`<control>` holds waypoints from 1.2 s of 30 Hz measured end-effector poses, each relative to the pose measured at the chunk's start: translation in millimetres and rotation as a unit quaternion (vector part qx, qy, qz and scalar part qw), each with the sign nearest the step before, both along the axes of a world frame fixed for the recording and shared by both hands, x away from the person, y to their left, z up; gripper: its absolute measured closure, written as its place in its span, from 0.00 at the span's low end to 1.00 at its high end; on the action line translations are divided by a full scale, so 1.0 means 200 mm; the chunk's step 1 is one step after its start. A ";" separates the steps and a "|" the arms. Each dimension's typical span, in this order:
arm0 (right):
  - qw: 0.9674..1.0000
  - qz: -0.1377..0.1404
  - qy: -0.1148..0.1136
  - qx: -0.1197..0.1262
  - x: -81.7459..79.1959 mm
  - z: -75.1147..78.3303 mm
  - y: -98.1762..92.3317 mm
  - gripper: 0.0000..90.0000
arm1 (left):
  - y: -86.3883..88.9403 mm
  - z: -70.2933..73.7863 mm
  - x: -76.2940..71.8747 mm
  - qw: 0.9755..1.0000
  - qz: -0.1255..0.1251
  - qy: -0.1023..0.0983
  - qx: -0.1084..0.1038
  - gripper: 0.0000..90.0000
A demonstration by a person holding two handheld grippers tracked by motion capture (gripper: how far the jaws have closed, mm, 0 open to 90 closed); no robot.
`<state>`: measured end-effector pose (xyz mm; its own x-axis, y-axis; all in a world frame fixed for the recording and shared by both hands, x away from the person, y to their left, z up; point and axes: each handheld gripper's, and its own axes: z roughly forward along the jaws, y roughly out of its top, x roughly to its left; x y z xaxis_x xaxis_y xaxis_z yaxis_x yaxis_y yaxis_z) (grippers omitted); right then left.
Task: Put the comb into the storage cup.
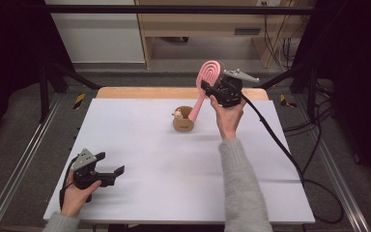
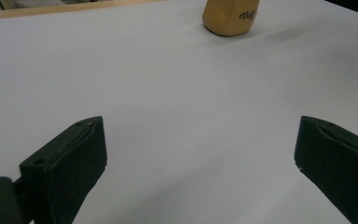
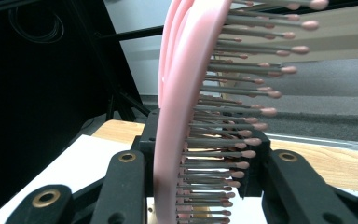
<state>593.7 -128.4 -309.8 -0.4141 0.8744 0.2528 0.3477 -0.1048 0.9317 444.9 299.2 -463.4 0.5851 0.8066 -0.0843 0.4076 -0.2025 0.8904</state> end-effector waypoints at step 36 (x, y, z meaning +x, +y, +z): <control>1.000 -0.020 0.009 0.007 0.17 -0.06 0.09 0.69 | 0.00 -0.01 0.01 1.000 -0.001 0.005 0.000 0.03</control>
<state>628.2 -111.3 -321.3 -0.3749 0.8862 0.2722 0.3601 -0.1313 0.9236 445.9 299.7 -465.7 0.5853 0.8059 -0.0897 0.4154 -0.2030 0.8867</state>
